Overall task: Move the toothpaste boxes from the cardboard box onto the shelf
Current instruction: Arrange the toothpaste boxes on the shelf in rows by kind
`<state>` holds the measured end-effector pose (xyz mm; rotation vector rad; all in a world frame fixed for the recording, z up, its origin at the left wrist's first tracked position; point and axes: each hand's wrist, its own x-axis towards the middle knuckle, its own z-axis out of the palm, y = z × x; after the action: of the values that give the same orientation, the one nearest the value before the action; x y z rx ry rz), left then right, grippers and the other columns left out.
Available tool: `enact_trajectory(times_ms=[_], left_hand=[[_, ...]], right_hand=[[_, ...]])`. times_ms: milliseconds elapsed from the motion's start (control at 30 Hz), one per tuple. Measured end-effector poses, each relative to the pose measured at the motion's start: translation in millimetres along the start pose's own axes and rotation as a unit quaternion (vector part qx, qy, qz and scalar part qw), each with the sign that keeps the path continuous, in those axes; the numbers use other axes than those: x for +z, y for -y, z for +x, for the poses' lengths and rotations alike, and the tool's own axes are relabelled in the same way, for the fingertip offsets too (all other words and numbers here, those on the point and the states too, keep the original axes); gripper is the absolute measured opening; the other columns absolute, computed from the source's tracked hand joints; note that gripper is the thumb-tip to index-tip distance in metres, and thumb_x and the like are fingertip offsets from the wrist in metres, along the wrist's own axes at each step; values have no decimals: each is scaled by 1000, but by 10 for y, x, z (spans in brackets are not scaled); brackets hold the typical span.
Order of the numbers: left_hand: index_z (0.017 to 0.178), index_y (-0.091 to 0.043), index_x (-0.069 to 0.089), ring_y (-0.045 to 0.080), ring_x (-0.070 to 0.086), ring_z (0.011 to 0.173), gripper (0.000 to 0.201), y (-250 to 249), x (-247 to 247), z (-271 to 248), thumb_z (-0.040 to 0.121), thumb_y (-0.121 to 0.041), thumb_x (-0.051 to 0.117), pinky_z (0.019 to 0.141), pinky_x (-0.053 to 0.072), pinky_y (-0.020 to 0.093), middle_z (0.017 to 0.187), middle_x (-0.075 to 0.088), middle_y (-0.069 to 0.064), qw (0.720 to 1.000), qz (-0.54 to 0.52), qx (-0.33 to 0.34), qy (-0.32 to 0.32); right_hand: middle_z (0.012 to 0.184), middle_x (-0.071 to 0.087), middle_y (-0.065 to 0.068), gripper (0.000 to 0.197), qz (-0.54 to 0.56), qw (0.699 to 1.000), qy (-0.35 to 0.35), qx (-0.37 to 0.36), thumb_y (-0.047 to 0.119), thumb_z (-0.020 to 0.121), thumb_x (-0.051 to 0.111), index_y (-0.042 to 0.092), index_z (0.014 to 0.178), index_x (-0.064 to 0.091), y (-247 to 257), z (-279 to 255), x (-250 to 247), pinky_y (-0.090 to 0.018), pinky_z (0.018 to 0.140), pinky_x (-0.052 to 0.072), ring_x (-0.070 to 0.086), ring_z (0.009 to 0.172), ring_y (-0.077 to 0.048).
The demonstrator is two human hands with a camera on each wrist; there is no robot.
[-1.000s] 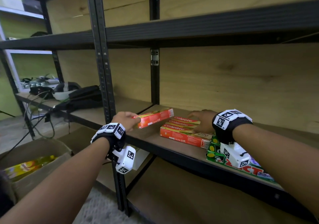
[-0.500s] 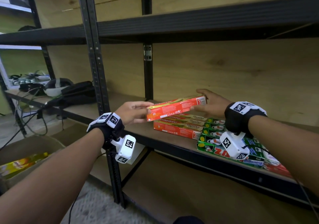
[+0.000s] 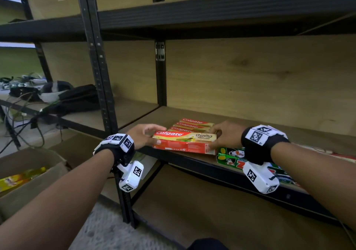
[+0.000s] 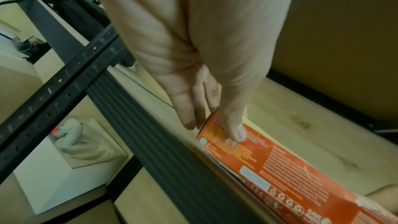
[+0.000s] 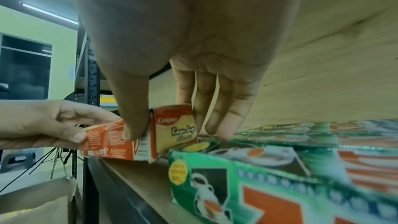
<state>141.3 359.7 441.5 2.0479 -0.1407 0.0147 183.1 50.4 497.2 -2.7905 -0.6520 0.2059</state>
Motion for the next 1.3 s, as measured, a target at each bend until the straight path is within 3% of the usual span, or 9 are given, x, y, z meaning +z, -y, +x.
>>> enact_trajectory(times_ms=[200, 300, 400, 567, 700, 800, 1000, 1200, 1300], left_hand=[[123, -37, 59, 11, 64, 112, 50, 140, 96, 93, 80, -21, 79, 98, 51, 43, 125, 65, -8, 998, 59, 14, -21], [128, -45, 52, 7, 64, 106, 57, 79, 94, 140, 81, -28, 78, 94, 53, 41, 131, 58, -13, 992, 124, 7, -27], [141, -45, 40, 9, 58, 112, 77, -20, 125, 172, 76, -38, 80, 93, 48, 34, 136, 53, -11, 984, 176, -14, -21], [149, -52, 17, 14, 52, 126, 102, -31, 224, 301, 70, -48, 82, 105, 41, 37, 145, 47, -13, 973, 224, -49, -7], [149, -55, 10, 15, 54, 120, 100, 14, 285, 333, 74, -55, 76, 94, 42, 29, 144, 50, -10, 956, 286, -58, -38], [147, -59, 8, 14, 57, 113, 97, 18, 307, 343, 75, -59, 73, 90, 45, 28, 139, 53, -10, 949, 306, -61, -31], [150, -54, 9, 7, 49, 98, 94, -15, 333, 346, 79, -55, 72, 82, 40, 23, 138, 53, -9, 945, 318, -73, -25], [148, -54, 13, 17, 54, 121, 85, -51, 337, 312, 82, -59, 65, 99, 43, 28, 141, 52, -9, 937, 346, -40, -9], [147, -56, 21, 23, 43, 135, 78, -42, 345, 324, 82, -62, 64, 111, 36, 37, 157, 32, -4, 927, 370, -52, -5]], right_hand=[[112, 66, -2, 58, -88, 996, 34, 4, 55, 74, 76, 16, 115, 66, 8, 92, 100, -40, 90, 53, 63, 101, -22], [98, 69, 9, 44, -18, 999, 42, 14, 65, 74, 70, 29, 98, 70, -26, 119, -23, -34, 80, 54, 65, 92, -14], [97, 72, 4, 38, 28, 1000, -3, 11, 57, 86, 62, 24, 100, 72, -20, 321, -221, -31, 71, 57, 68, 86, -16], [126, 61, 0, 37, -10, 1000, -7, 21, 43, 90, 63, 22, 120, 66, -19, 848, -282, -42, 98, 51, 60, 111, -22], [147, 46, 5, 59, -87, 995, 47, 22, 58, 86, 61, 34, 138, 52, -27, 1146, -176, -40, 110, 36, 47, 131, -23], [156, 34, 6, 70, -103, 990, 93, 34, 61, 85, 60, 37, 147, 39, -29, 1250, -121, -38, 113, 28, 36, 140, -24], [156, 32, 9, 66, -119, 985, 119, 40, 60, 88, 57, 40, 148, 38, -46, 1347, -53, -39, 115, 23, 31, 143, -23], [154, 37, 9, 63, -107, 986, 113, 51, 56, 87, 62, 42, 145, 42, -40, 1384, -14, -36, 109, 31, 39, 139, -22], [154, 37, 7, 63, -104, 986, 114, 60, 54, 89, 61, 38, 146, 41, -3, 1353, -9, -37, 108, 33, 40, 138, -24]])
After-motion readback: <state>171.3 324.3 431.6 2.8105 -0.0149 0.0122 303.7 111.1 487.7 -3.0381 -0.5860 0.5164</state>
